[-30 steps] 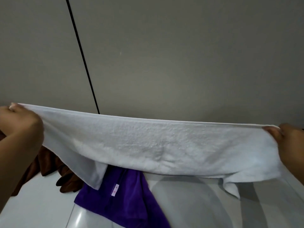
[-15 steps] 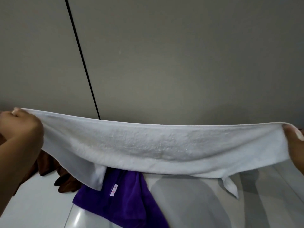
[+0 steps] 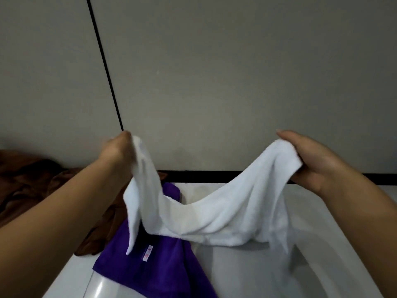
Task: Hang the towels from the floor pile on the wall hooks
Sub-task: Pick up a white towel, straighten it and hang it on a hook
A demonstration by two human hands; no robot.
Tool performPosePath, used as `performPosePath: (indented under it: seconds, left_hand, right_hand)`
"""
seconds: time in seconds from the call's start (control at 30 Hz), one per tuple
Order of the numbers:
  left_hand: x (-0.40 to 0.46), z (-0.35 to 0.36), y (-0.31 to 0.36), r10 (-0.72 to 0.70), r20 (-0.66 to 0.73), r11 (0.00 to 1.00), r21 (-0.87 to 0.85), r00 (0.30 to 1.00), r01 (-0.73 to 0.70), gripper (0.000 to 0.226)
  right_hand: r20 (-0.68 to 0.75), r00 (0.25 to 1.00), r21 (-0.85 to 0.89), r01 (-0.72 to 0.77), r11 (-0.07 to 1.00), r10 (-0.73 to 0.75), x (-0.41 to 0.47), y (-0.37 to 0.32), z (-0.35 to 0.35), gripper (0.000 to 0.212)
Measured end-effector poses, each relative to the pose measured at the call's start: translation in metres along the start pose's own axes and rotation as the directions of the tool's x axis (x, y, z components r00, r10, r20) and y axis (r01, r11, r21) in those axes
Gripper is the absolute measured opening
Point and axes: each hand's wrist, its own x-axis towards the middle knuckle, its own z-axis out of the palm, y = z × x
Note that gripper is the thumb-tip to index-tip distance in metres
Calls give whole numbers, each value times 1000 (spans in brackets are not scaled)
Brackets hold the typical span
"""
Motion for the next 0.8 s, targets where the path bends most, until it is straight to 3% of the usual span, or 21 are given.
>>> performPosePath:
  seconds: [0.03, 0.1, 0.33, 0.43, 0.57, 0.67, 0.8]
  left_hand:
    - [-44, 12, 25, 87, 133, 996, -12, 987, -86, 21]
    - [-67, 24, 34, 143, 295, 990, -47, 945, -135, 26]
    - [-120, 51, 45, 102, 568, 993, -10, 817, -117, 18]
    - [-131, 51, 40, 109, 649, 981, 53, 753, -188, 7]
    - [-139, 47, 40, 160, 707, 940, 103, 689, -324, 13]
    - [-139, 45, 37, 265, 724, 870, 105, 637, -481, 18]
    - [-143, 45, 32, 377, 774, 720, 101, 509, -686, 16]
  right_hand:
    - [28, 1000, 10, 15, 1000, -15, -1, -2, 8, 25]
    - [94, 994, 47, 53, 997, -57, -7, -6, 22, 24]
    - [329, 937, 47, 108, 993, -118, -21, 2, 55, 19]
    - [370, 923, 12, 113, 994, -110, -22, 6, 58, 22]
    - [344, 933, 3, 110, 994, -104, -23, 6, 56, 25]
    - [328, 940, 28, 96, 995, -100, -25, 5, 53, 27]
    - [308, 946, 51, 89, 995, -101, -26, 4, 52, 23]
